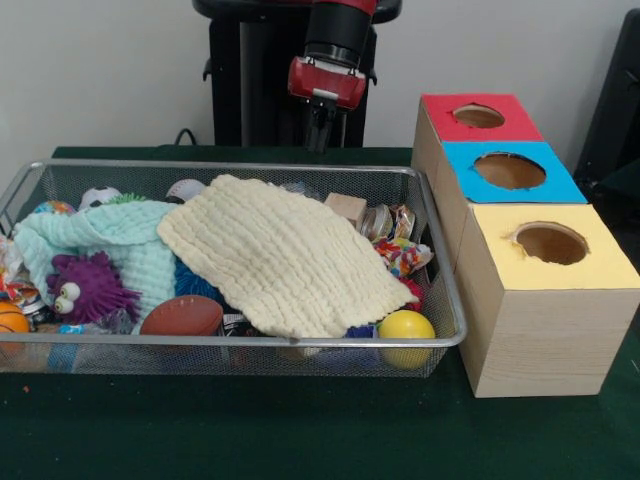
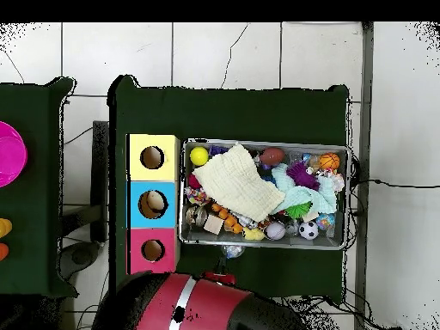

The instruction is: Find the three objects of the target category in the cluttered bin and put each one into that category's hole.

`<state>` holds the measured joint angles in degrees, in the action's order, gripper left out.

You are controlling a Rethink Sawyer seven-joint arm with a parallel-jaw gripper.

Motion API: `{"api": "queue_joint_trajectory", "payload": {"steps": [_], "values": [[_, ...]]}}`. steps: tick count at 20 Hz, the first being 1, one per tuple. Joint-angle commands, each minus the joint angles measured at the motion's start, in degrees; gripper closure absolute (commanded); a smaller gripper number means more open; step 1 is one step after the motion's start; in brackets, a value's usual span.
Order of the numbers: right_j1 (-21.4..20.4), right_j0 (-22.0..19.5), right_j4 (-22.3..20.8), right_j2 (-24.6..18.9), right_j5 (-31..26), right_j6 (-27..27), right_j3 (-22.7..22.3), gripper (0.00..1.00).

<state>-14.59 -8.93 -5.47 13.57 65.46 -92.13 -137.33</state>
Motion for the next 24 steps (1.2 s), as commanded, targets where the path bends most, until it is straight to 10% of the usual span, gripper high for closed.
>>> {"api": "queue_joint_trajectory", "payload": {"steps": [1, 14, 15, 24], "values": [[7.26, -0.81, 0.89, -2.06, 5.7, -13.87, 11.18, 1.0], [9.45, -0.99, 1.03, -2.23, 7.34, -13.89, 12.55, 1.0], [9.53, -1.06, 0.92, -2.24, 7.45, -13.92, 12.62, 0.0], [9.81, -1.04, 0.86, -2.34, 6.72, -13.59, 13.1, 0.0]]}}
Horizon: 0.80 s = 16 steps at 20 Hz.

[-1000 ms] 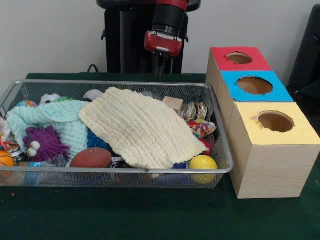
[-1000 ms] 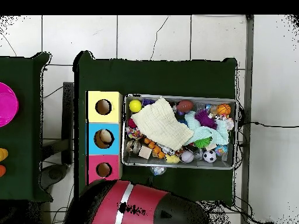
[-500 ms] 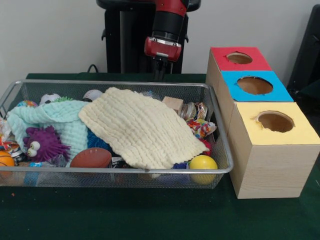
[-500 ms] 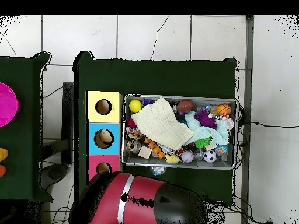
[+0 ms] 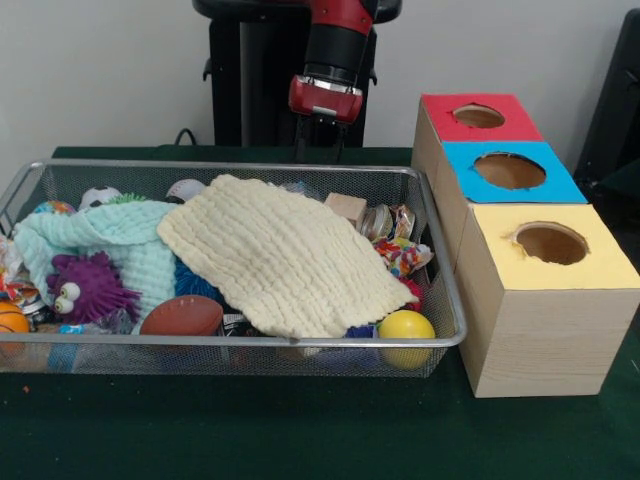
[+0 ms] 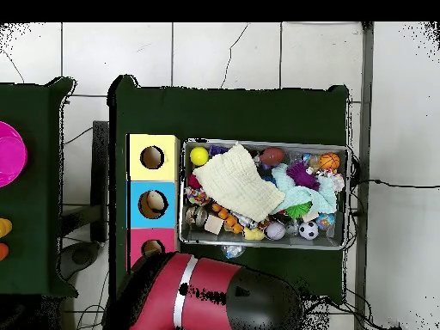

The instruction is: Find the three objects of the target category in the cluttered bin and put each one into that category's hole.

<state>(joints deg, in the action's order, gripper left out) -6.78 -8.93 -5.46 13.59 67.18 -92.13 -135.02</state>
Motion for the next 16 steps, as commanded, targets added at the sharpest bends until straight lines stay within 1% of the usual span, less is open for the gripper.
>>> {"api": "queue_joint_trajectory", "payload": {"steps": [1, 9, 12, 16], "values": [[2.2, -1.09, 0.7, -2.33, 5.17, -13.58, 10.97, 0.0], [3.42, -0.87, 0.88, -2.07, 6.58, -13.56, 11.87, 0.0], [4.81, -1.02, 0.94, -2.12, 7.55, -13.67, 13.05, 0.0], [4.97, -0.49, 2.22, -1.73, 8.15, -13.88, 12.17, 0.0]]}}
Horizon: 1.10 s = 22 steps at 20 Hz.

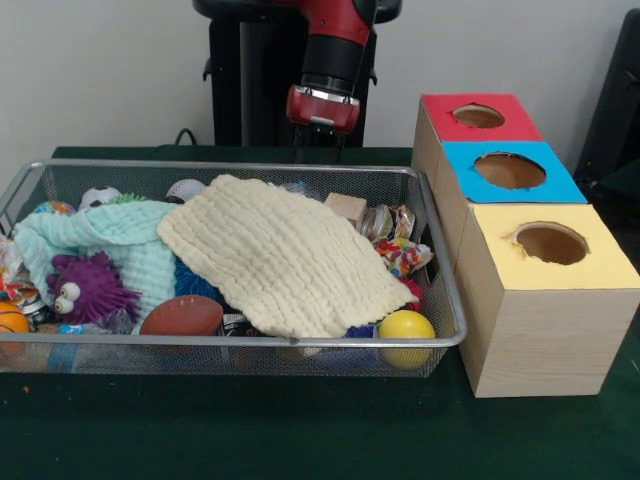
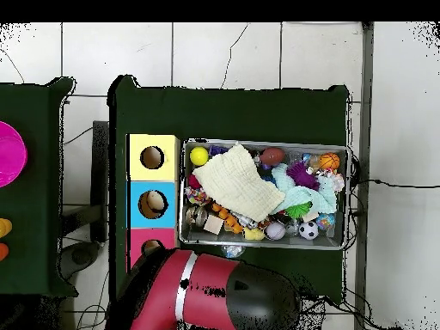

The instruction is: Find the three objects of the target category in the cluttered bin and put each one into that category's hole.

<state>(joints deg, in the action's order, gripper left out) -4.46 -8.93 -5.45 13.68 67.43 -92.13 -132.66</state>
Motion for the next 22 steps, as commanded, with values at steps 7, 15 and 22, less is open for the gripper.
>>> {"api": "queue_joint_trajectory", "payload": {"steps": [7, 15, 22], "values": [[3.04, -0.92, 1.32, -1.93, 4.03, -13.03, 10.21, 0.0], [4.33, -1.84, -1.27, -1.96, 2.6, -12.2, 12.26, 0.0], [5.11, -2.5, -2.28, -0.96, 4.21, -11.92, 12.78, 0.0]]}}
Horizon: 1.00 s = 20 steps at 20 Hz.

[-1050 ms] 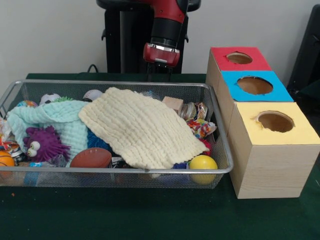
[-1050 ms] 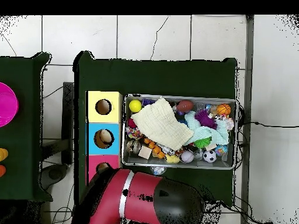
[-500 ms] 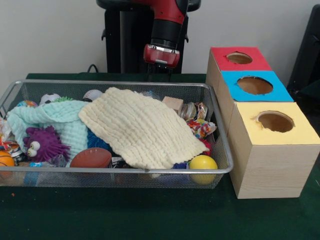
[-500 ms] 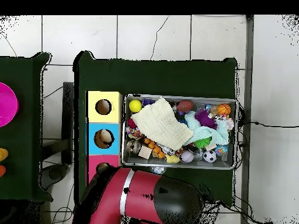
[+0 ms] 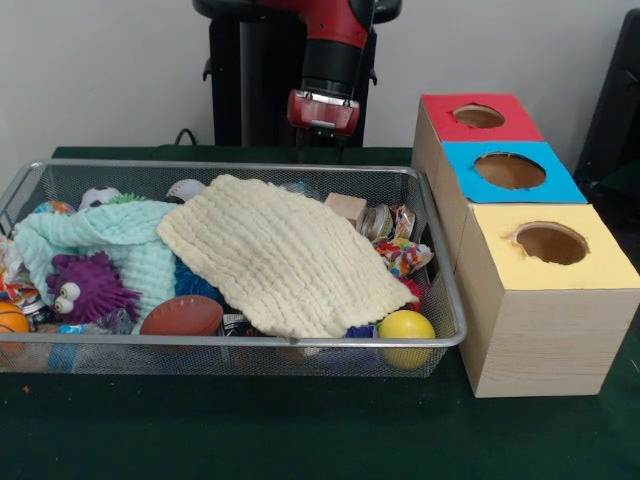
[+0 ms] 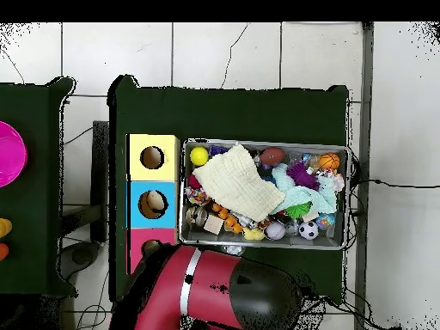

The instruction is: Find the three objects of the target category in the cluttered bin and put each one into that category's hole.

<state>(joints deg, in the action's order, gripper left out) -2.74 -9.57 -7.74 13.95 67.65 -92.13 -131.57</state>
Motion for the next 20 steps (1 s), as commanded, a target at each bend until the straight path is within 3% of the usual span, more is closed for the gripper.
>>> {"api": "queue_joint_trajectory", "payload": {"steps": [1, 8, 14, 20], "values": [[3.65, -1.91, -0.1, -1.11, 4.39, -11.89, 11.82, 0.0], [4.76, -2.83, -1.02, -0.46, 6.42, -12.01, 12.82, 0.0], [6.81, -3.08, 1.98, 0.08, 15.9, -12.85, 11.75, 0.0], [7.97, -4.09, 2.71, 0.09, 21.25, -12.41, 11.8, 0.0]]}}
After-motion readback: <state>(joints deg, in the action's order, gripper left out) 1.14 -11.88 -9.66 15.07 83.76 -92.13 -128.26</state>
